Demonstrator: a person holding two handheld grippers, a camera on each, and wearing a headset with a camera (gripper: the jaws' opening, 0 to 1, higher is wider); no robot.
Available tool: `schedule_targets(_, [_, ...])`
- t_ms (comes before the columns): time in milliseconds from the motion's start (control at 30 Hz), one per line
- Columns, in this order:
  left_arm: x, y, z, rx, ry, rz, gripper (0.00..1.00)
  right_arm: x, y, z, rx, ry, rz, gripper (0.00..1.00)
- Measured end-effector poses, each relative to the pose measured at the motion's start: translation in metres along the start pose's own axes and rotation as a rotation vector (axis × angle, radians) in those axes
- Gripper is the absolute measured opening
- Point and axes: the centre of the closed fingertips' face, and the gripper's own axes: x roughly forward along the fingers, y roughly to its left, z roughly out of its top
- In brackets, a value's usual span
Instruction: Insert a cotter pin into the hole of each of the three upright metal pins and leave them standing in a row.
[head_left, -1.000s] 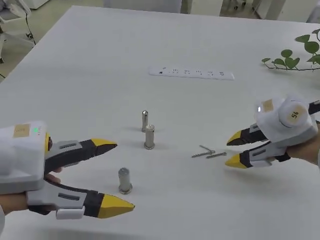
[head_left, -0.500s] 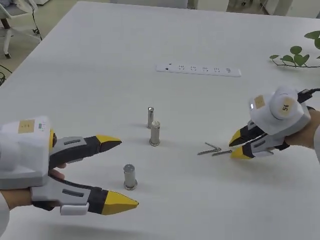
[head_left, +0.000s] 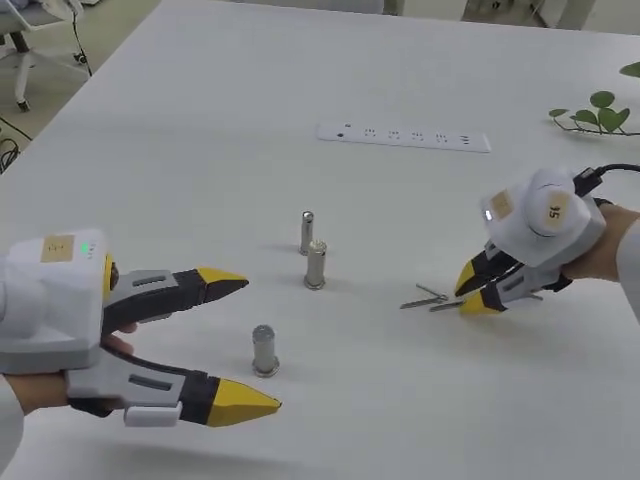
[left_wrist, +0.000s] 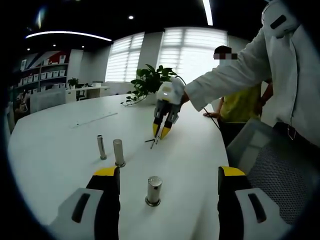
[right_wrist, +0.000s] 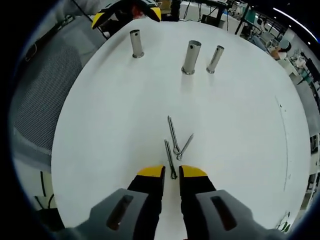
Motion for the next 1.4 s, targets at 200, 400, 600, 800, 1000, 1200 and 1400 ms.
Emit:
schedule_targets(200, [-0.002, 0.001, -0.001, 0.000, 0.000, 0.006, 0.80, 0.001, 0.003, 0.000, -0.024, 0.006, 0.010, 0.09])
schedule_targets(400, [-0.002, 0.000, 0.001, 0.004, -0.002, 0.007, 0.80, 0.002, 0.002, -0.002, -0.021, 0.013, -0.002, 0.06])
schedule_targets(600, [-0.002, -0.001, 0.002, 0.006, -0.003, 0.006, 0.80, 0.002, 0.004, -0.001, -0.024, 0.016, -0.003, 0.04])
schedule_targets(800, [-0.003, -0.002, 0.002, 0.009, -0.001, 0.007, 0.79, 0.000, 0.008, 0.000, -0.022, 0.015, 0.000, 0.03])
schedule_targets(1000, [-0.002, -0.003, 0.004, 0.015, -0.005, 0.006, 0.79, -0.004, 0.012, 0.002, -0.020, 0.013, 0.004, 0.02])
schedule_targets(1200, [-0.002, -0.006, 0.007, 0.022, -0.009, 0.004, 0.78, -0.007, 0.018, 0.006, -0.009, 0.002, 0.006, 0.02])
schedule_targets(1400, [-0.002, -0.009, 0.011, 0.032, -0.008, 0.002, 0.77, -0.015, 0.022, 0.017, -0.003, -0.018, -0.005, 0.02])
